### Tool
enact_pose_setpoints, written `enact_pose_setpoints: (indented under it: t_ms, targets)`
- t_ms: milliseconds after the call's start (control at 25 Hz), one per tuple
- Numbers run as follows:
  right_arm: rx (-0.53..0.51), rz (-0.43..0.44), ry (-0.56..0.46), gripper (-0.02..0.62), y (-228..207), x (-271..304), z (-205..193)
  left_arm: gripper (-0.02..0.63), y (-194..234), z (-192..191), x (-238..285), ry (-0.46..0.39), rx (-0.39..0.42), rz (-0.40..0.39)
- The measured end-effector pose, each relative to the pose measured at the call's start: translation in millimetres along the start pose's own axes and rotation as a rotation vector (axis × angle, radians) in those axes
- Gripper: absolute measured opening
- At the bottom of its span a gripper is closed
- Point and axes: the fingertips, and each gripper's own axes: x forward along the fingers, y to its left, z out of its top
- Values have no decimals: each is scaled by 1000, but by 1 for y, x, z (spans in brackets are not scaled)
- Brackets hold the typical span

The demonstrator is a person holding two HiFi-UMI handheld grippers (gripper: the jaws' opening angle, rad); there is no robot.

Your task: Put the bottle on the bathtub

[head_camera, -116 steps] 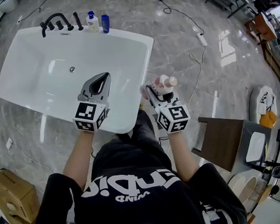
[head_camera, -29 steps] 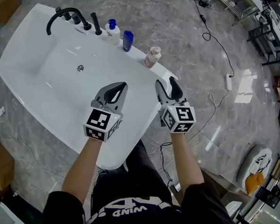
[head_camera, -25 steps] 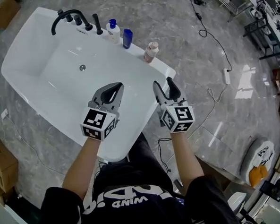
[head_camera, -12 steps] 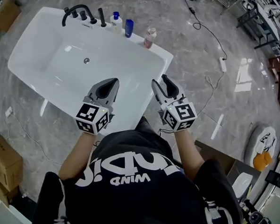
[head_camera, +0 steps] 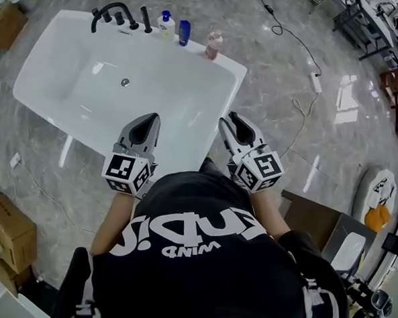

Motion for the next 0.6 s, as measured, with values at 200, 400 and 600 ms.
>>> enact_pose_setpoints:
  t_ms: [200,400,600]
  targets:
    - [19,-25,-12,109,12,4,-17,8,7,-8,-12,-33,28,35]
    - [-4,-31,-21,54,21,7,-19,8,2,-11,-16,-33,41,41]
    - [-10,-43,-10,24,24,4,-26,8,0,-14,-18,-29,22,53]
